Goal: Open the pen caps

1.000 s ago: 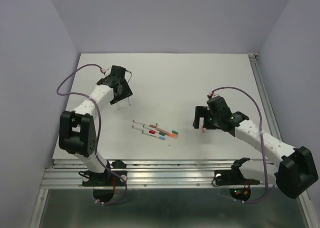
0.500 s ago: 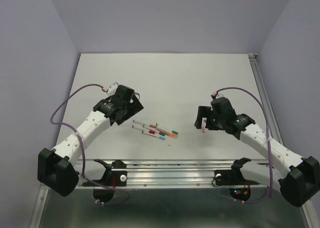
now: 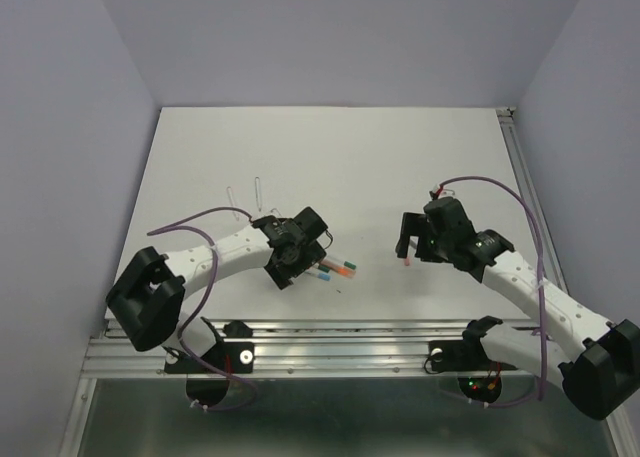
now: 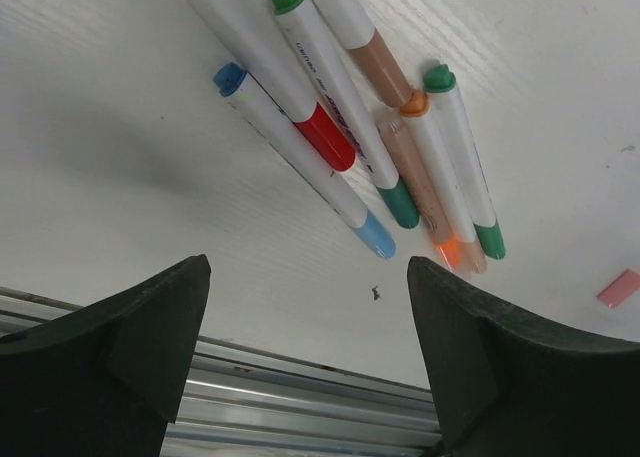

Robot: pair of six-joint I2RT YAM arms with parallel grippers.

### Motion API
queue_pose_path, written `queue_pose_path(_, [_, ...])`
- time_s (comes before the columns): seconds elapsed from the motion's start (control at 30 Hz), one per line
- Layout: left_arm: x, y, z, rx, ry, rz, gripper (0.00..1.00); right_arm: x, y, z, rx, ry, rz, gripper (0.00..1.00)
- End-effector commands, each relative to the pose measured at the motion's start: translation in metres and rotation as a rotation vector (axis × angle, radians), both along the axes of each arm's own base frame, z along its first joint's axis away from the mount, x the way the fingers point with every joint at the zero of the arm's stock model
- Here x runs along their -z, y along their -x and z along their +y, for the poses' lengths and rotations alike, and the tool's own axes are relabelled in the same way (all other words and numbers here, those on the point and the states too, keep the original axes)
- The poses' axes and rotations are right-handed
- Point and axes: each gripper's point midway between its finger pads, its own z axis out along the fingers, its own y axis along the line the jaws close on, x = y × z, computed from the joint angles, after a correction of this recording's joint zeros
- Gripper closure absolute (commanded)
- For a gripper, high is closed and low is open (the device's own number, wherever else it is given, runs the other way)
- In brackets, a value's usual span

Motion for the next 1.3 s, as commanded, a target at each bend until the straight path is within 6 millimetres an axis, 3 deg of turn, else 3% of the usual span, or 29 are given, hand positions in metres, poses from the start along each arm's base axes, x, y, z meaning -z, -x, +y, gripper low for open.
queue_pose_path(0.0, [0.004,-0.002,-0.001,-0.091,-0.035,0.021,0.09,-0.009,-0.003,-0.008,0.039,0.011,-0.032,0.0])
queue_pose_path(0.07, [0.014,0.001,-0.001,-0.094,-0.06,0.047,0.09,-0.01,-0.003,-0.007,0.034,0.007,-0.033,0.0])
queue_pose_path(0.27, [0.018,-0.007,-0.003,-0.108,-0.08,0.037,0.13,-0.011,-0.002,-0.006,0.033,-0.002,-0.037,0.0])
queue_pose_path(0.53, [0.037,0.0,0.001,-0.11,-0.131,0.088,0.24,-0.011,-0.003,-0.009,0.048,0.009,-0.039,0.0])
queue_pose_path(0.8, [0.046,0.002,0.011,-0.125,-0.202,0.11,0.24,-0.007,-0.002,-0.007,0.037,0.004,-0.027,0.0])
queue_pose_path(1.27, [0.066,0.006,0.025,-0.135,-0.237,0.136,0.47,-0.01,-0.002,-0.007,0.036,0.003,-0.031,0.0])
